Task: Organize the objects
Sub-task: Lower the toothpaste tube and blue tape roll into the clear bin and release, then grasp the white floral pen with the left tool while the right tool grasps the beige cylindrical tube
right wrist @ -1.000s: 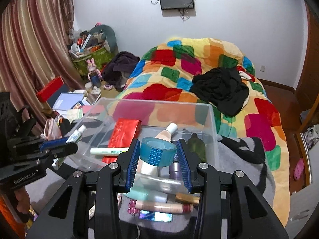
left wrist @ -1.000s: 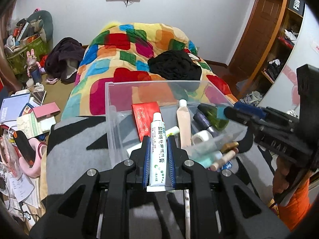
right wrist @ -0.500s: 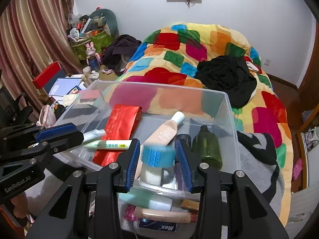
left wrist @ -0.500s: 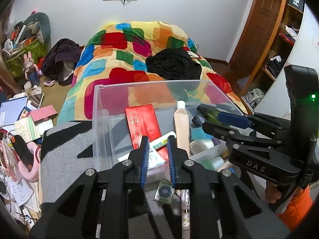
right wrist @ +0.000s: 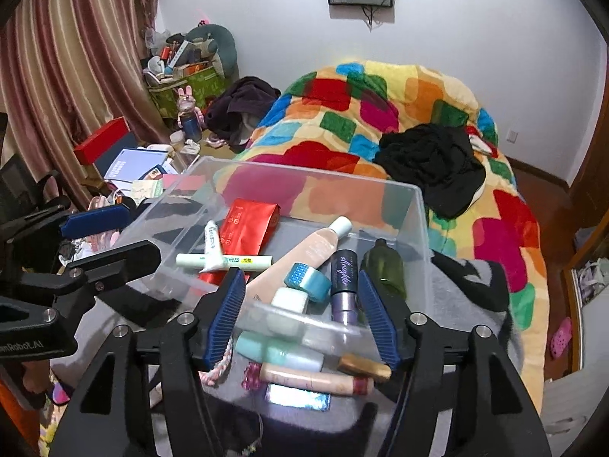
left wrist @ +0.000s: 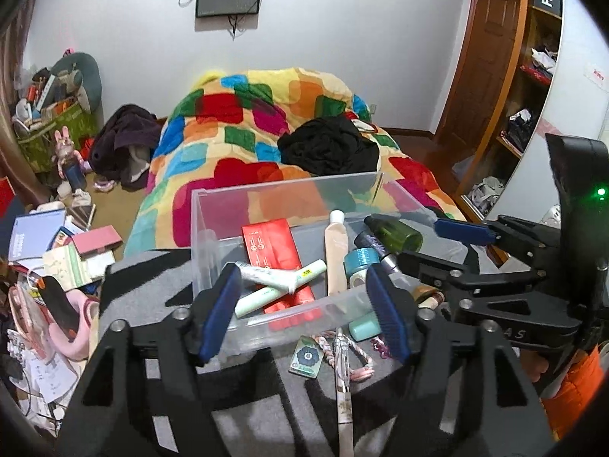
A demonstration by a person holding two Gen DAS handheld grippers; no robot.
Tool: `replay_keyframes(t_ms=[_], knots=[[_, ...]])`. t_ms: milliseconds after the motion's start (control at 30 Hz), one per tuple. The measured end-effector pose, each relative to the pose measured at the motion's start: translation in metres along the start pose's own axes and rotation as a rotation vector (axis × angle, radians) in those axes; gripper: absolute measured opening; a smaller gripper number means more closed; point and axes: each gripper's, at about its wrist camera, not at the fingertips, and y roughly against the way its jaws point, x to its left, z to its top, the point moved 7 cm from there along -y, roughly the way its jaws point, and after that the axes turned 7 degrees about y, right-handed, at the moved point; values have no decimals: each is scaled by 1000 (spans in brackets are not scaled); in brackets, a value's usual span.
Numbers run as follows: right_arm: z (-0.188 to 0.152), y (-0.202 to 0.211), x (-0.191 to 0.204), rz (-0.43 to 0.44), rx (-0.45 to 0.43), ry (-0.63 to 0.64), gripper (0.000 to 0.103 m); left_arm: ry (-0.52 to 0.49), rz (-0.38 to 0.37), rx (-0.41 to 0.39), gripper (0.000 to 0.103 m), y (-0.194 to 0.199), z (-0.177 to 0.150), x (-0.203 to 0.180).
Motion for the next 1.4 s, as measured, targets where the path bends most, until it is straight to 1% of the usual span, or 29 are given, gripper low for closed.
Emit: replay_keyframes(t_ms=[67,133,200,300,400,533,633,700,767,833,900,933,967,1000,1033,1067,1133,1200,1267,1400], knots=[[-1,7,0,-12,-14,10,60,-8,10,-11,76,5,-2,-1],[-3,14,0,-16,-24,18,61,-10,13,-12,77,8,-6,-2],[-6,20,-2,-22,-32,23,66,-12,16,-8,79,11,-11,-2],[-14,26,-5,-47,-36,27,70,-14,20,-1,80,13,-20,-1],[-26,28,-10,-44,-20,4,74,-10,15,22,80,11,-31,0],[-50,15,-14,1,35,-61,79,-15,18,76,80,0,-51,1],[-68,-2,-13,9,94,-85,79,-22,21,136,80,-11,-69,1],[-74,-8,-11,13,116,-89,79,-35,20,176,80,-18,-82,-1],[-76,-13,-7,-2,123,-79,79,-51,26,207,79,-24,-93,-4],[-76,-18,-4,-24,129,-61,80,-58,22,227,74,-28,-100,-6],[-77,-23,-2,-40,141,-56,81,-65,11,249,61,-32,-106,-9],[-77,-25,-2,-46,149,-57,81,-67,9,252,59,-34,-108,-11],[-77,-28,-3,-47,156,-63,81,-72,5,257,53,-35,-109,-13],[-78,-30,-3,-45,161,-70,81,-79,3,260,43,-36,-111,-15],[-78,-32,-4,-41,165,-78,81,-85,0,263,38,-37,-113,-17],[-78,-34,-4,-37,169,-84,82,-91,-2,266,31,-38,-114,-18],[-78,-38,-4,-35,179,-90,83,-102,3,255,28,-39,-114,-20],[-78,-39,-2,-38,181,-86,84,-105,-5,247,18,-38,-116,-22],[-77,-43,-2,-53,192,-78,84,-105,-6,241,11,-36,-117,-23],[-78,-44,-4,-55,189,-91,83,-102,-4,226,10,-32,-120,-21]])
